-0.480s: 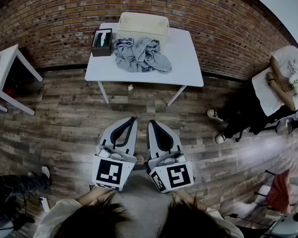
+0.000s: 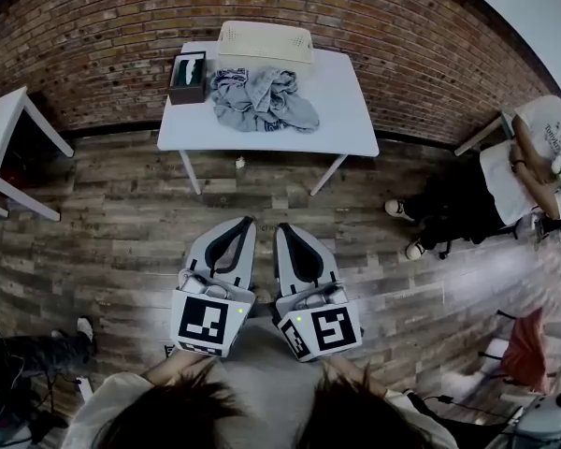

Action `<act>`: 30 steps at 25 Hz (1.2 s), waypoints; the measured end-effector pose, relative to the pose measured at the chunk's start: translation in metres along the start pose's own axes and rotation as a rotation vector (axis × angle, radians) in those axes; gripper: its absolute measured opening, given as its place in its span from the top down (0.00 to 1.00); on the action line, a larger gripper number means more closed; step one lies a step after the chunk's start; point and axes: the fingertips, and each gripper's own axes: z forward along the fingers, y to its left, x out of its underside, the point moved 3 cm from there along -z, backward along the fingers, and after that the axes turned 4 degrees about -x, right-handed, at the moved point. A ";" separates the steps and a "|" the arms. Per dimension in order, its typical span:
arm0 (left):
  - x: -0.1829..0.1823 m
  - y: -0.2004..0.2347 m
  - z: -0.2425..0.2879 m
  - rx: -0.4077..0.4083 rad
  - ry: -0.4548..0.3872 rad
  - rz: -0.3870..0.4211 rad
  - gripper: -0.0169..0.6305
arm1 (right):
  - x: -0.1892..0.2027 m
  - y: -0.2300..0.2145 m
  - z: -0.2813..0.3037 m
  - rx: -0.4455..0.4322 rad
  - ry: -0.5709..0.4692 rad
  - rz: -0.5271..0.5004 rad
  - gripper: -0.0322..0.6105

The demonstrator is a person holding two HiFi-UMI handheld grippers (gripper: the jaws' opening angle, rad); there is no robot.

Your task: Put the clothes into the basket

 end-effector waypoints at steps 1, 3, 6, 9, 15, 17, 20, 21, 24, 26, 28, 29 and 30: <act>0.001 0.002 -0.002 0.001 0.001 -0.003 0.96 | 0.002 0.001 0.001 0.004 -0.001 0.017 0.94; 0.003 0.008 -0.005 0.000 0.002 0.004 0.96 | 0.003 0.003 0.002 0.014 -0.006 0.039 0.94; 0.006 0.020 -0.009 -0.007 0.003 0.011 0.96 | 0.005 0.009 0.007 0.019 -0.013 0.041 0.94; 0.009 0.027 -0.012 -0.006 0.003 0.008 0.96 | 0.009 0.018 0.010 0.013 -0.010 0.036 0.94; 0.011 0.033 -0.012 0.020 -0.001 0.005 0.96 | 0.012 0.023 0.015 0.032 -0.005 0.021 0.94; 0.012 0.035 -0.012 0.024 0.001 0.004 0.96 | 0.011 0.024 0.016 0.038 -0.005 0.018 0.94; 0.011 0.038 -0.011 0.029 0.000 -0.004 0.96 | 0.011 0.023 0.019 0.042 0.002 0.014 0.94; 0.010 0.039 -0.010 0.029 -0.002 -0.006 0.96 | 0.011 0.023 0.021 0.041 0.005 0.012 0.94; 0.008 0.044 -0.006 0.022 -0.012 -0.007 0.96 | 0.007 0.021 0.026 0.038 0.002 0.003 0.94; 0.008 0.046 -0.004 0.019 -0.014 -0.006 0.96 | 0.005 0.020 0.027 0.042 -0.004 -0.001 0.94; 0.010 0.048 -0.003 0.019 -0.009 -0.010 0.96 | 0.004 0.019 0.028 0.048 -0.005 -0.003 0.94; 0.011 0.049 -0.003 0.021 -0.006 -0.013 0.96 | 0.005 0.018 0.028 0.051 -0.003 -0.003 0.94; 0.012 0.049 -0.002 0.022 -0.004 -0.014 0.96 | 0.006 0.017 0.029 0.052 -0.001 -0.003 0.94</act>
